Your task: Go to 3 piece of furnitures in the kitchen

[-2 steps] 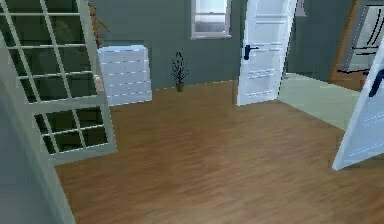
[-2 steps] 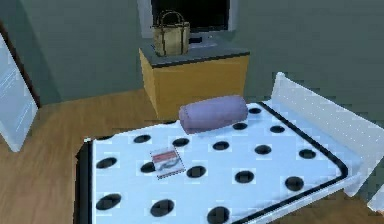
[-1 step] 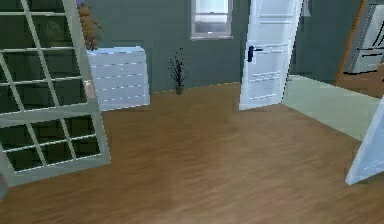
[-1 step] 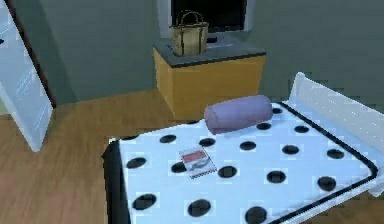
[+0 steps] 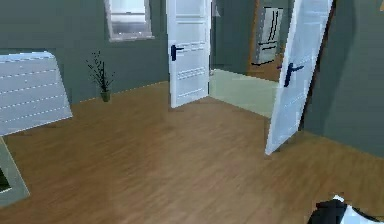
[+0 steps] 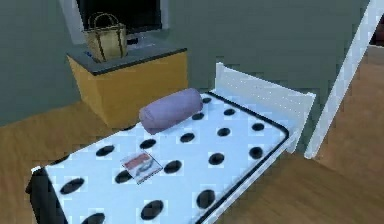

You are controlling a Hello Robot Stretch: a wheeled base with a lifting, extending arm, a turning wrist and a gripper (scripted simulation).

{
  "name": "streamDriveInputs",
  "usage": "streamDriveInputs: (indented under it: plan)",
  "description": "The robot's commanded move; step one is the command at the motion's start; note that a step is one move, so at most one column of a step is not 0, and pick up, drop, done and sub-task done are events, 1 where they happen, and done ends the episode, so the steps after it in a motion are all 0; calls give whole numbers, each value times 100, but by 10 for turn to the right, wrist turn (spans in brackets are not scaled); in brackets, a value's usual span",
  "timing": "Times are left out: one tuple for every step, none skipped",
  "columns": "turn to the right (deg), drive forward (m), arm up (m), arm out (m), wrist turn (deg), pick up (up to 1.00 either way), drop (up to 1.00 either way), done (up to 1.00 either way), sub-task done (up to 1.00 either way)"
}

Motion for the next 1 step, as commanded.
streamDriveInputs:
  plan:
    - [0,20,0,0,0,0,0,0,0]
